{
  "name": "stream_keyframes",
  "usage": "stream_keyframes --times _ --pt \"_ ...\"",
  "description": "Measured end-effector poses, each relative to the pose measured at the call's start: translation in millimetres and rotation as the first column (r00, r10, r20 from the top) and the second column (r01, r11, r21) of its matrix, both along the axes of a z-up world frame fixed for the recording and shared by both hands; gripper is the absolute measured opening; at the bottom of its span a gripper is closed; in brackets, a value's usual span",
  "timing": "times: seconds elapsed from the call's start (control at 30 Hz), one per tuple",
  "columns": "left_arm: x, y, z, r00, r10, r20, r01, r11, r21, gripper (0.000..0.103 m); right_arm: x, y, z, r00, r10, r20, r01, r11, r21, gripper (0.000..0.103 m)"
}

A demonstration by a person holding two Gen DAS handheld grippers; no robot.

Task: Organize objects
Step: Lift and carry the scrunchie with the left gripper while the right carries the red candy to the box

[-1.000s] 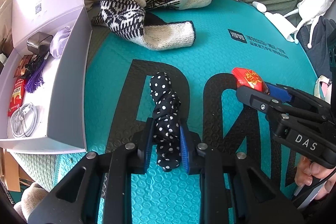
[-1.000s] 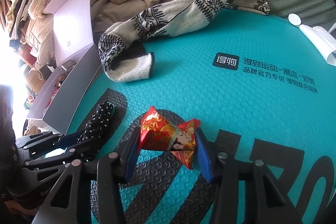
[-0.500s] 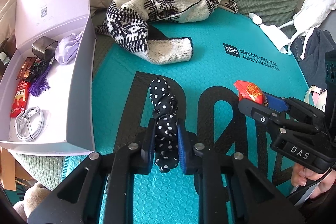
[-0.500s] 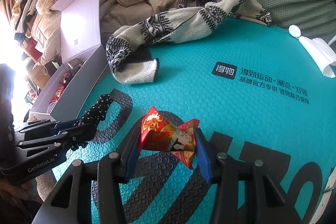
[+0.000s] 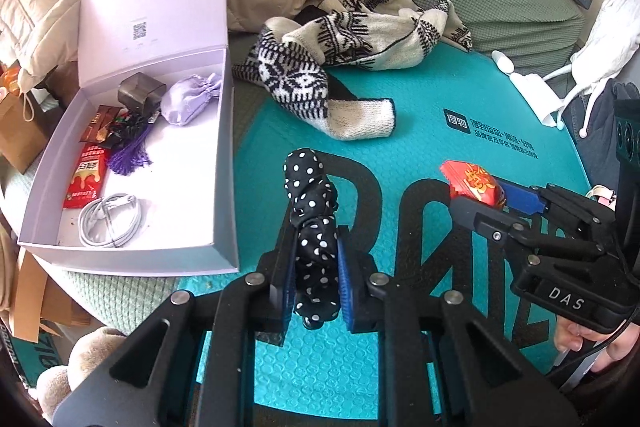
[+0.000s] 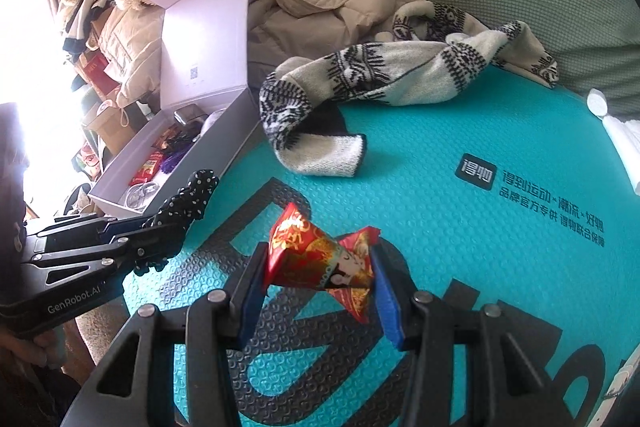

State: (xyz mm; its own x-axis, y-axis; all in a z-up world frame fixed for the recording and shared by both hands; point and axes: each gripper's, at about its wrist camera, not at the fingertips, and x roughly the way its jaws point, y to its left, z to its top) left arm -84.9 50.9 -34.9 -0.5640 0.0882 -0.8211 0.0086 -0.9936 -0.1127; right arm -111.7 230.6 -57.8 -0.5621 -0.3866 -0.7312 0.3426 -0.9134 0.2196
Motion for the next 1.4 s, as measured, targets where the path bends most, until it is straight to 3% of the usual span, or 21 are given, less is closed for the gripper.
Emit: stream_keyframes --times 0.3,0.77,1.0,1.4 --pt "30.9 -42.2 23.2 0.992 0.122 -0.035 -0.123 0.992 -0.025 0.017 5.2 -50.6 22.1 0.984 0.174 -0.046 -0.174 0.985 -0.005 0.049" --pt "74.9 -99.3 46.6 0.964 0.260 -0.058 -0.263 0.963 -0.051 0.017 24.3 -128.0 42.1 0.916 0.392 -0.081 -0.393 0.919 0.000 0.049" --pt "82.5 -123.5 49.5 0.953 0.298 -0.054 -0.301 0.952 -0.054 0.017 25.3 -153.2 45.1 0.893 0.443 -0.077 -0.444 0.896 0.004 0.049" --pt "57.1 -155.4 52.7 0.954 0.297 -0.048 -0.299 0.953 -0.055 0.017 4.6 -181.8 47.6 0.890 0.450 -0.071 -0.450 0.893 0.010 0.049"
